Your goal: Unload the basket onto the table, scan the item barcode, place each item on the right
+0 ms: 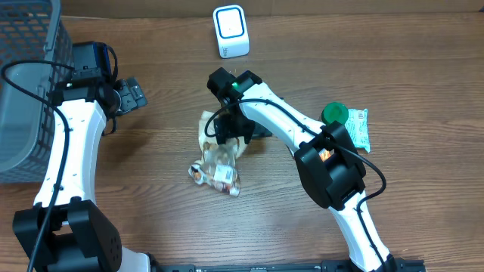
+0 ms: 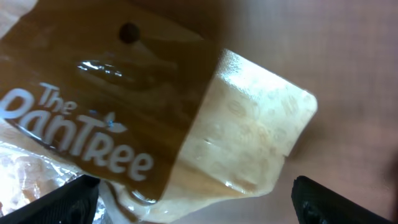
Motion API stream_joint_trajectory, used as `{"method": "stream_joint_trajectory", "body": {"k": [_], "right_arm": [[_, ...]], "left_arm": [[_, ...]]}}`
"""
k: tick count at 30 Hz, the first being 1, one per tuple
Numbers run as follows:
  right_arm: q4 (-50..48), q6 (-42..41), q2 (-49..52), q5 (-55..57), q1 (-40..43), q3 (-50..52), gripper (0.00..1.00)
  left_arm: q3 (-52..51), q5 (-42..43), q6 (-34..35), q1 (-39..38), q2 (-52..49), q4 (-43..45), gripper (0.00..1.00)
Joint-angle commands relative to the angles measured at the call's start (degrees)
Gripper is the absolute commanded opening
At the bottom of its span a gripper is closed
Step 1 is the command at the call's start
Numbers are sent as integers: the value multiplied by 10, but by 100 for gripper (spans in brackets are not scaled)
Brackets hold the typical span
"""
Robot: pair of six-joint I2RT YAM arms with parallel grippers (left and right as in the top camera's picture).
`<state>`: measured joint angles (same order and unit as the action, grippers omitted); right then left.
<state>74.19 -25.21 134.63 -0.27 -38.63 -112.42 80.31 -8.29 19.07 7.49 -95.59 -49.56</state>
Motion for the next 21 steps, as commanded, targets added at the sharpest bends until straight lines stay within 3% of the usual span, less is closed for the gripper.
{"method": "stream_joint_trajectory", "body": {"k": [1, 7, 15, 21], "right_arm": [[30, -16, -14, -20, 0, -27, 100], [75, -14, -38, -20, 0, -41, 100], [209, -14, -38, -20, -3, -40, 100], [208, -17, -38, -31, -35, -26, 100]], "left_arm": [[8, 4, -11, -4, 8, 1, 100], [8, 4, -11, -4, 8, 1, 100], [8, 4, -11, -4, 8, 1, 100], [8, 4, -11, -4, 8, 1, 100]]}}
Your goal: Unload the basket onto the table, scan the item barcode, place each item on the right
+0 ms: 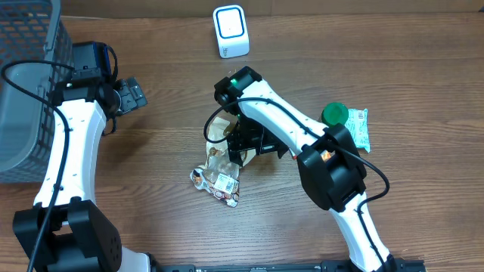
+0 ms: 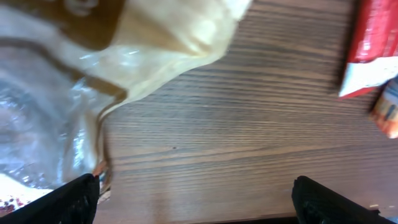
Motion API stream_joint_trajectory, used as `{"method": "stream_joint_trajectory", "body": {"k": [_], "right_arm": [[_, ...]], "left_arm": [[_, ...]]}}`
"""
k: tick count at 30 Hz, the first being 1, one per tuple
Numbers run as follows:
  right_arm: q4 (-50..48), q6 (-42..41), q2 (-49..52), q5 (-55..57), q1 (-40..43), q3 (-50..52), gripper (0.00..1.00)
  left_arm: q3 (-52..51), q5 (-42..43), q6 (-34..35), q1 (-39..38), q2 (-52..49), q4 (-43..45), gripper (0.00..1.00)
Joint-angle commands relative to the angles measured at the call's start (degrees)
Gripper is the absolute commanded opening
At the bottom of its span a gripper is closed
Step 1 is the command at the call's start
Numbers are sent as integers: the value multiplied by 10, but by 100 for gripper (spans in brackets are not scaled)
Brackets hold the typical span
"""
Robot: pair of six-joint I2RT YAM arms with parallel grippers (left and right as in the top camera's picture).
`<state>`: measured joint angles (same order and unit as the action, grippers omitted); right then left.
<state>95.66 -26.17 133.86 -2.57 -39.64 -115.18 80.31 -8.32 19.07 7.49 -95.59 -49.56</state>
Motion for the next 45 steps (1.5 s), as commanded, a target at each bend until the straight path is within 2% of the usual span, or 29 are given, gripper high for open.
{"method": "stream_joint_trajectory", "body": {"k": [1, 8, 12, 20, 24, 29, 33, 39, 44, 45], "right_arm": [[-9, -13, -30, -8, -32, 2, 100], [-35, -101, -30, 26, -92, 2, 100], [-80, -101, -30, 20, -121, 2, 100], [-158, -111, -30, -92, -160, 5, 100], [-209, -141, -30, -90, -173, 5, 100], [-255, -111, -33, -89, -163, -4, 100], [-227, -108, -52, -91, -131, -53, 100], [-153, -28, -90, -55, -96, -72, 100], [-88, -46, -88, -47, -86, -43, 100], [-82, -54, -88, -48, -86, -30, 96]], "left_arm": [[8, 5, -11, -4, 8, 1, 100], [8, 5, -11, -4, 8, 1, 100], [8, 4, -11, -4, 8, 1, 100], [8, 5, -11, -4, 8, 1, 100], [8, 4, -11, -4, 8, 1, 100], [8, 5, -11, -4, 8, 1, 100], [8, 5, -11, -4, 8, 1, 100], [8, 5, -11, -4, 8, 1, 100], [8, 5, -11, -4, 8, 1, 100], [8, 4, -11, -4, 8, 1, 100]]}}
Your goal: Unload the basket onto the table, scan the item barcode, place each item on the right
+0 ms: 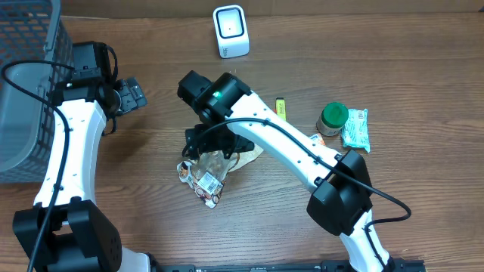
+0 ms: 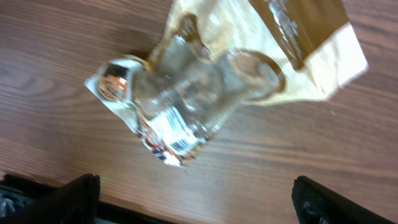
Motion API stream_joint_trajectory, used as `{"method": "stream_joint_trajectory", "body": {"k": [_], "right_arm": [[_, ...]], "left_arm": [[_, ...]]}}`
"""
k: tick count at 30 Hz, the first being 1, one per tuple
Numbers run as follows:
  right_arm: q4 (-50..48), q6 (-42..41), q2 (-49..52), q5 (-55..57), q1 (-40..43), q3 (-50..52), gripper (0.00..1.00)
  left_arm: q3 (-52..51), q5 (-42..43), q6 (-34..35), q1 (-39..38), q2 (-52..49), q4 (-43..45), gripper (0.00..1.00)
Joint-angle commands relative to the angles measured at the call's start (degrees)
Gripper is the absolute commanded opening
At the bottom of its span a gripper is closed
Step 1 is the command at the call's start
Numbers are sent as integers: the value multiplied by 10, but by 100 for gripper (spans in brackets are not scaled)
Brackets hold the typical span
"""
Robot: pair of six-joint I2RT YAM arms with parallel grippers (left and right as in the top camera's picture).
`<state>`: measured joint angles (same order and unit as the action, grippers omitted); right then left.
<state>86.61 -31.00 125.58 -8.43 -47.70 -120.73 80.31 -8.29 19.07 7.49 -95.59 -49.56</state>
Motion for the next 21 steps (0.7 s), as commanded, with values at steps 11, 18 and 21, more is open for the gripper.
{"method": "stream_joint_trajectory", "body": {"k": [11, 18, 21], "right_arm": [[-68, -7, -5, -3, -49, 193, 18], [-200, -24, -5, -24, -62, 236, 27], [-258, -26, -5, -24, -62, 236, 33]], "left_arm": [[8, 4, -11, -4, 8, 1, 100], [8, 4, -11, -4, 8, 1, 100], [8, 4, -11, -4, 8, 1, 100]]}}
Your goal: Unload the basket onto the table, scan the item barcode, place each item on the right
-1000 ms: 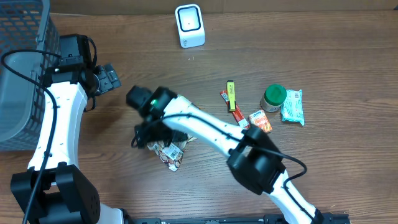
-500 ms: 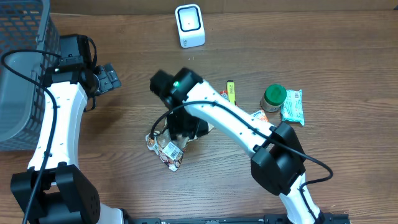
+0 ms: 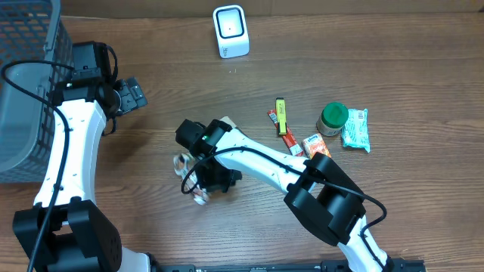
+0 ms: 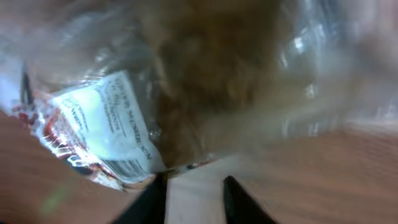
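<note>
The item is a crinkled clear snack bag (image 3: 184, 163) with a tan header, lying left of the table's middle and mostly covered by my right arm. In the right wrist view the bag (image 4: 205, 81) fills the frame, blurred, its white barcode label (image 4: 106, 124) at the left. My right gripper (image 4: 194, 186) is down at the bag's lower edge. Its jaws are narrowed but still apart, with bare wood between them. The white scanner (image 3: 230, 30) stands at the back. My left gripper (image 3: 133, 94) hovers by the basket, far from the bag.
A grey mesh basket (image 3: 26, 83) fills the left back corner. To the right lie a yellow bar (image 3: 280, 115), a red stick (image 3: 283, 133), an orange packet (image 3: 311, 143), a green-lidded jar (image 3: 333, 117) and a mint packet (image 3: 355, 128).
My right gripper was wide open, high enough to see the whole bag. Now it is low at the bag's label end with its jaws much narrower. The left arm has not moved.
My right gripper first hung wide open just over the bag's tan header. Then it was beside the bag, over bare wood. Later it stood higher and further left with the whole bag in sight. Now it is down at the label end, its jaws narrowed.
</note>
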Motion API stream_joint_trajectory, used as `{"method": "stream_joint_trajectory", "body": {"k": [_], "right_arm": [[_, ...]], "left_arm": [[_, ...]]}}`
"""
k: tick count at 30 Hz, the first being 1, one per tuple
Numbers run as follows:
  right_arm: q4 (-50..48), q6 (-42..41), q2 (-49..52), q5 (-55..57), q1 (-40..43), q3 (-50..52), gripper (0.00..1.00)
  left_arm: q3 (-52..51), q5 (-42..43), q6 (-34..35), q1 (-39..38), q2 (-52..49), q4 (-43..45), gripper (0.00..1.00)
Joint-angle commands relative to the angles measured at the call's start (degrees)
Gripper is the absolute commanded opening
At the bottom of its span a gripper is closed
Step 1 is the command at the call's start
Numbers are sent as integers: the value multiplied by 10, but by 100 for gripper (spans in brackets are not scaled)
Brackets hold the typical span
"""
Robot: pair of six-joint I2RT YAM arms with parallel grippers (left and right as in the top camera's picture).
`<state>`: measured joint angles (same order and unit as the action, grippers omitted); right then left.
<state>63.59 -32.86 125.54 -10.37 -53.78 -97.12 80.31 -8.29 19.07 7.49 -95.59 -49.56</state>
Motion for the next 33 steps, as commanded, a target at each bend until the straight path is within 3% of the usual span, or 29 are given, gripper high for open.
{"method": "stream_joint_trajectory", "body": {"k": [1, 5, 7, 12, 14, 18, 25, 33], "right_arm": [[-46, -8, -4, -4, -2, 0, 33], [-81, -5, -5, -4, 1, -3, 33], [-75, 22, -6, -4, 8, -23, 39], [26, 73, -14, -4, 42, -123, 47], [76, 96, -14, 7, 60, -166, 63], [119, 128, -13, 35, 94, -184, 82], [86, 143, -12, 34, 138, -129, 82], [-29, 166, -12, -13, 138, -12, 82]], "left_arm": [[8, 4, -11, -4, 8, 1, 100], [8, 4, -11, -4, 8, 1, 100], [8, 4, -11, -4, 8, 1, 100], [8, 4, -11, -4, 8, 1, 100], [8, 4, -11, -4, 8, 1, 100], [8, 4, -11, -4, 8, 1, 100], [8, 4, -11, -4, 8, 1, 100], [8, 4, -11, -4, 8, 1, 100]]}}
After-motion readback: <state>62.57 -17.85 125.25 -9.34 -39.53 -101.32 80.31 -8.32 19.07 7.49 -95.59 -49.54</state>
